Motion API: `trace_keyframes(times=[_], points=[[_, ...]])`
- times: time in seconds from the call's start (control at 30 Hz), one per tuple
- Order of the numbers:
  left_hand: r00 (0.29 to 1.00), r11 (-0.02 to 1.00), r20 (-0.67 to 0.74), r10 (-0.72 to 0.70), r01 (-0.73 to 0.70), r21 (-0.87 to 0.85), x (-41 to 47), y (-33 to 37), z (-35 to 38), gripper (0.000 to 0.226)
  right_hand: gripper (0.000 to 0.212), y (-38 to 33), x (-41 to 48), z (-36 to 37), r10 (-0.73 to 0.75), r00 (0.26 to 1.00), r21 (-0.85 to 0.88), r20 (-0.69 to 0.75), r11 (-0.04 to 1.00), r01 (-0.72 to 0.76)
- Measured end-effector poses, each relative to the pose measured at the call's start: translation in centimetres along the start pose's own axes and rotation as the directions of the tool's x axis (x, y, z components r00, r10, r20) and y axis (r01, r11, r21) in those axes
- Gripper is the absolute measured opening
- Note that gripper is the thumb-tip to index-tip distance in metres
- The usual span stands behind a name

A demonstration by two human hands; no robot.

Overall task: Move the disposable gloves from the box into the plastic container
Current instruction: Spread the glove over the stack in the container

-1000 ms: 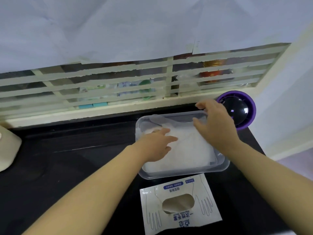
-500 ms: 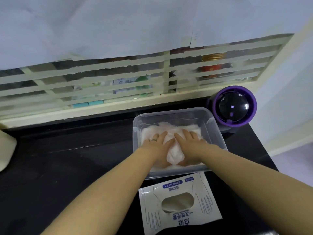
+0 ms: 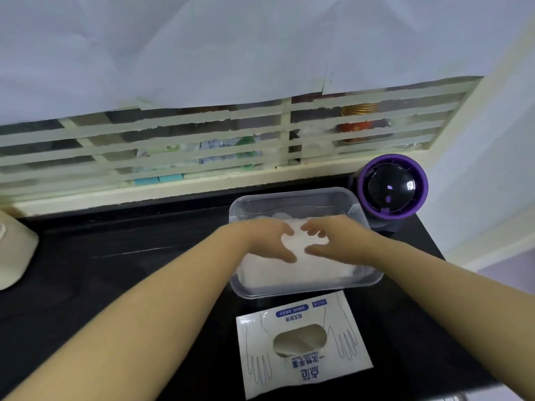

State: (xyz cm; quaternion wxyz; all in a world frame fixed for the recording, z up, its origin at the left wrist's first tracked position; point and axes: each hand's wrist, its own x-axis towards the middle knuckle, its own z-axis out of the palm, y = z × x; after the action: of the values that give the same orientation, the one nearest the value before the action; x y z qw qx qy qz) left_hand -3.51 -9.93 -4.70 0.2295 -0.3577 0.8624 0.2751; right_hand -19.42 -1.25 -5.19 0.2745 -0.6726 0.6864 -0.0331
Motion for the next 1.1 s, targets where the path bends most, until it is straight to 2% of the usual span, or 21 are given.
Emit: trace_keyframes(times=[0.07, 0.1, 0.13, 0.2, 0.27, 0.37, 0.43, 0.5, 0.53, 0.57, 0.6, 0.63, 0.67, 0.7, 0.73, 0.77, 0.87, 1.0, 1.1], points=[[0.987, 0.996, -0.143, 0.068, -0.076, -0.05, -1.8, 0.2, -0.6, 0.051, 0.036, -1.4, -2.1, -1.0, -0.131, 0.979, 0.057, -0.157, 0.988, 0.142], [0.969, 0.99, -0.225, 0.103, -0.122, -0.075, -3.0, 0.3, -0.7, 0.042, 0.031, -2.1, -3.6, -1.4, -0.188, 0.967, 0.113, -0.174, 0.971, 0.209], [0.946, 0.981, -0.296, 0.129, -0.165, -0.098, -4.2, 0.2, -0.5, 0.035, 0.028, -2.7, -5.0, -1.5, -0.233, 0.965, 0.169, -0.122, 0.953, 0.251], [0.897, 0.968, -0.411, 0.161, -0.224, -0.109, -6.5, -0.1, 0.4, 0.027, 0.024, -3.5, -7.6, -0.8, -0.303, 0.95, 0.185, 0.082, 0.941, 0.284], [0.85, 0.965, -0.501, 0.165, -0.245, -0.098, -7.9, -0.5, 1.5, 0.024, 0.024, -3.2, -8.8, 1.4, -0.344, 0.907, 0.021, 0.244, 0.936, 0.35], [0.786, 0.965, -0.587, 0.193, -0.261, -0.032, -8.9, -0.9, 3.3, 0.024, 0.028, -2.7, -8.1, 4.8, -0.491, 0.823, -0.254, 0.285, 0.789, 0.559], [0.741, 0.942, -0.592, 0.317, -0.321, 0.102, -9.2, -0.8, 4.3, 0.022, 0.021, -2.1, -7.1, 6.3, -0.555, 0.788, -0.369, 0.267, 0.697, 0.615], [0.695, 0.889, -0.556, 0.456, -0.389, 0.244, -10.0, -1.1, 6.0, 0.021, 0.033, -2.0, -6.0, 8.1, -0.606, 0.72, -0.487, 0.339, 0.542, 0.685], [0.68, 0.86, -0.526, 0.511, -0.409, 0.306, -10.3, -1.3, 7.1, 0.022, 0.031, -2.0, -5.5, 9.0, -0.606, 0.717, -0.522, 0.343, 0.512, 0.682], [0.683, 0.837, -0.487, 0.545, -0.412, 0.36, -10.5, -1.4, 8.4, 0.024, 0.022, -1.8, -5.0, 9.9, -0.622, 0.725, -0.531, 0.295, 0.524, 0.666], [0.727, 0.832, -0.418, 0.545, -0.408, 0.375, -10.8, -1.5, 9.6, 0.025, 0.014, -2.0, -4.7, 10.7, -0.616, 0.748, -0.528, 0.245, 0.563, 0.636], [0.79, 0.845, -0.337, 0.513, -0.394, 0.362, -10.9, -1.6, 10.7, 0.028, 0.018, -2.0, -4.4, 11.4, -0.617, 0.764, -0.516, 0.187, 0.6, 0.611], [0.858, 0.871, -0.245, 0.451, -0.364, 0.33, -10.9, -1.9, 11.9, 0.038, 0.033, -2.3, -4.3, 11.7, -0.579, 0.798, -0.486, 0.17, 0.655, 0.579], [0.917, 0.904, -0.16, 0.366, -0.31, 0.296, -10.9, -2.2, 12.9, 0.058, 0.048, -2.3, -4.2, 11.9, -0.562, 0.811, -0.449, 0.16, 0.69, 0.567], [0.954, 0.927, -0.091, 0.285, -0.25, 0.278, -10.9, -2.4, 13.5, 0.079, 0.055, -2.3, -4.3, 11.9, -0.559, 0.816, -0.417, 0.15, 0.712, 0.564], [0.973, 0.94, -0.044, 0.225, -0.204, 0.274, -10.9, -2.6, 13.8, 0.096, 0.051, -2.2, -4.4, 11.8, -0.578, 0.807, -0.4, 0.121, 0.716, 0.573], [0.985, 0.957, -0.019, 0.173, -0.164, 0.24, -10.4, -3.0, 13.9, 0.114, 0.014, -2.0, -4.8, 11.5, -0.657, 0.744, -0.432, 0.119, 0.64, 0.635], [0.987, 0.955, 0.006, 0.159, -0.155, 0.252, -10.2, -2.7, 13.7, 0.114, 0.021, -1.8, -5.7, 10.3, -0.687, 0.713, -0.418, 0.141, 0.611, 0.672], [0.99, 0.962, 0.028, 0.14, -0.143, 0.233, -10.1, -2.7, 13.6, 0.114, 0.022, -2.4, -6.9, 9.0, -0.703, 0.707, -0.462, 0.078, 0.603, 0.651]])
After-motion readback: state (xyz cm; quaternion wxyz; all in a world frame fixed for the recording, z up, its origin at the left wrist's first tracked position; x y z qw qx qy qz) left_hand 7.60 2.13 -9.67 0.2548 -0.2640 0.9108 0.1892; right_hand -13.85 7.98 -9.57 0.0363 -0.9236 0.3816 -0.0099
